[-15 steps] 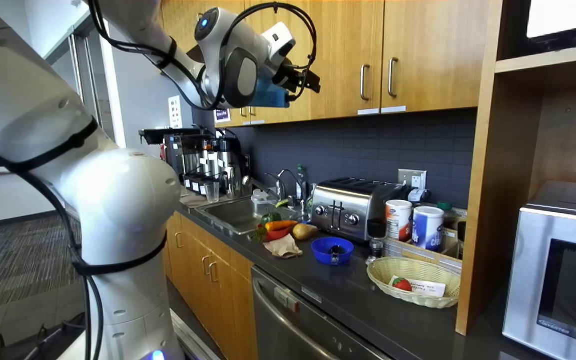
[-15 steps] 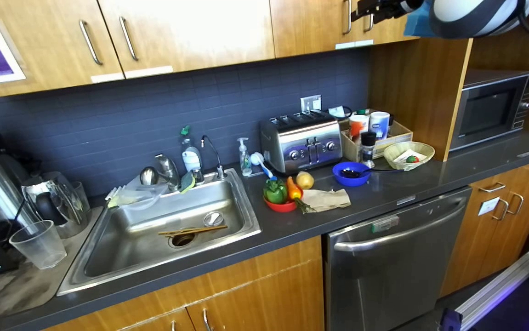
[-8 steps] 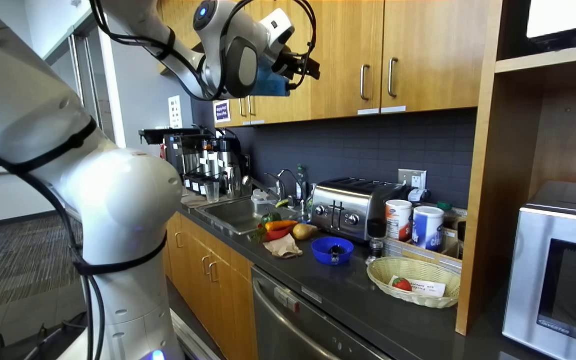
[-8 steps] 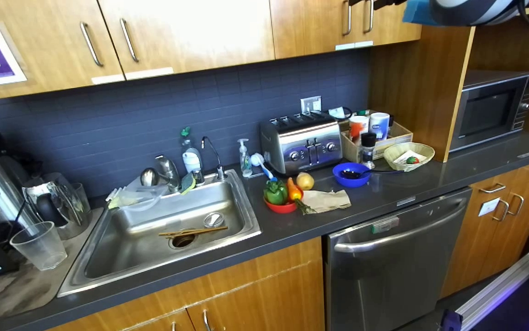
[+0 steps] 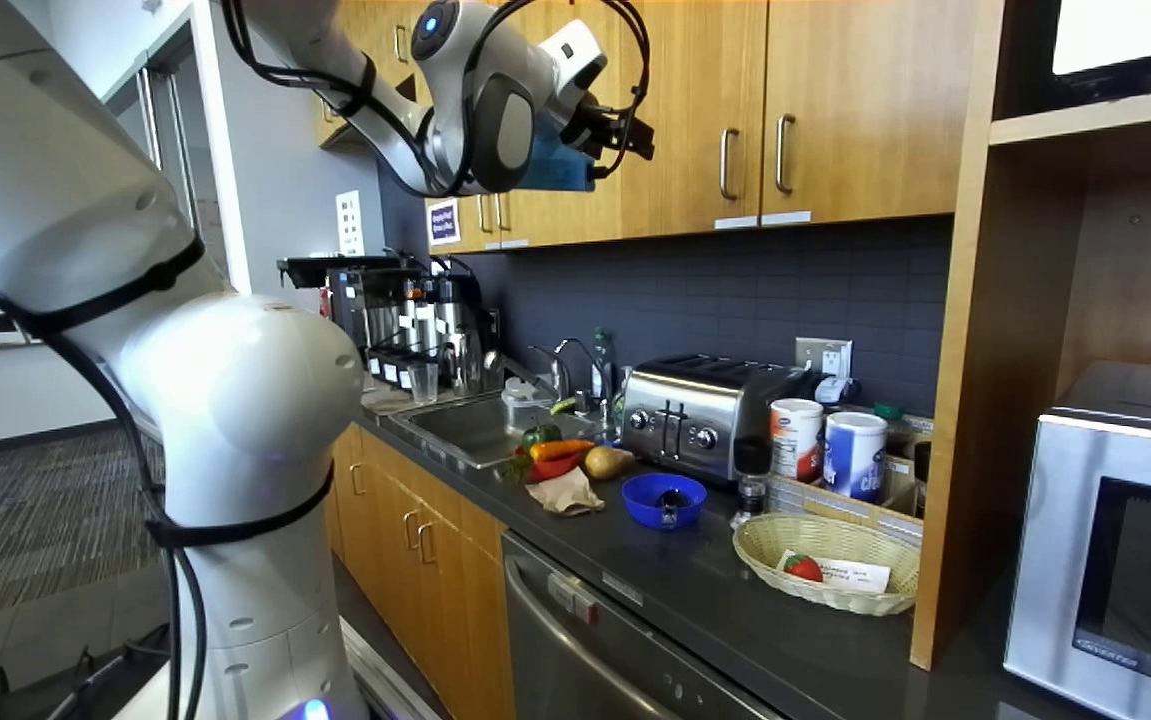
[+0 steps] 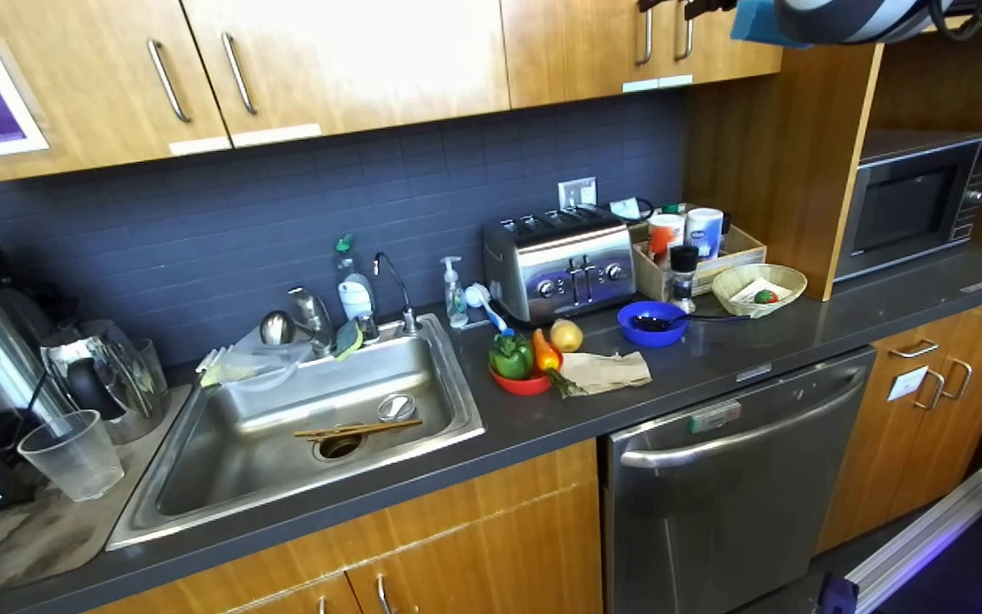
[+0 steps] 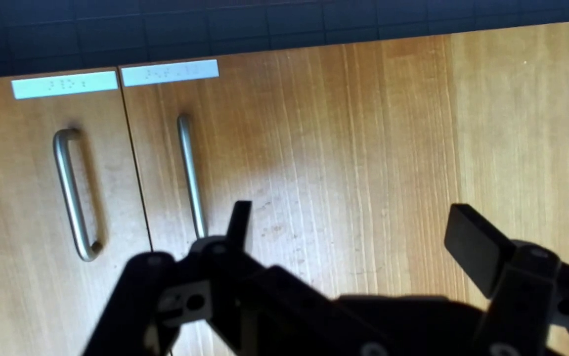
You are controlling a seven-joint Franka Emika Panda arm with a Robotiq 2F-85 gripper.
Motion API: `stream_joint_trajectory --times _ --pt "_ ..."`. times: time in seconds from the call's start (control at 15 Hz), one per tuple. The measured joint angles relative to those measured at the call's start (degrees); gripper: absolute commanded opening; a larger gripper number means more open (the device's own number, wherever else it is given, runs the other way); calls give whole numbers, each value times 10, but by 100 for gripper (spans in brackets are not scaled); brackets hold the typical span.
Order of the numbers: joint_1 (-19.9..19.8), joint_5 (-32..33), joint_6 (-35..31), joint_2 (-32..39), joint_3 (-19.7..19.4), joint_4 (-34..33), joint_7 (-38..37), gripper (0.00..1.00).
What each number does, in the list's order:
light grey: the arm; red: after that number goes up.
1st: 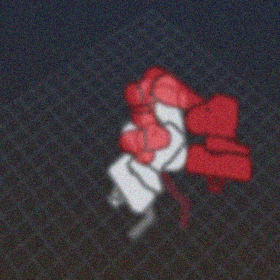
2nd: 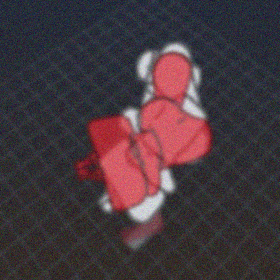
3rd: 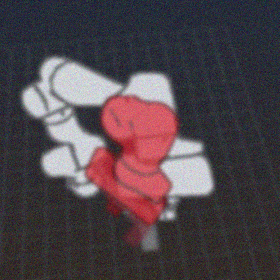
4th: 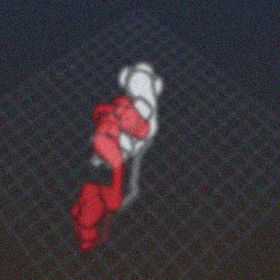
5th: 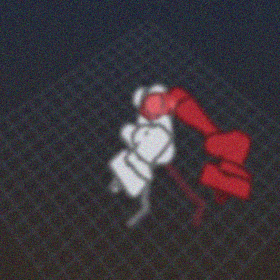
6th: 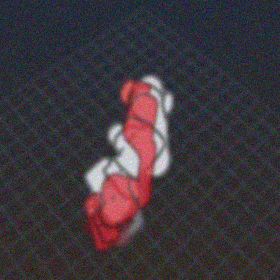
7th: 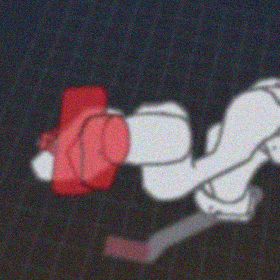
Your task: Open the top left cabinet door
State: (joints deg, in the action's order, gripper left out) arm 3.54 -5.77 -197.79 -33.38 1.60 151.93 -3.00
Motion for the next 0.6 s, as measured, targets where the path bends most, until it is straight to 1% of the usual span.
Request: stream_joint_trajectory --times 0.33,0.6 --pt "-8 0 0 48 -2 -43 -1 100" --pt "-25 -1 0 85 -2 -78 -2 100"
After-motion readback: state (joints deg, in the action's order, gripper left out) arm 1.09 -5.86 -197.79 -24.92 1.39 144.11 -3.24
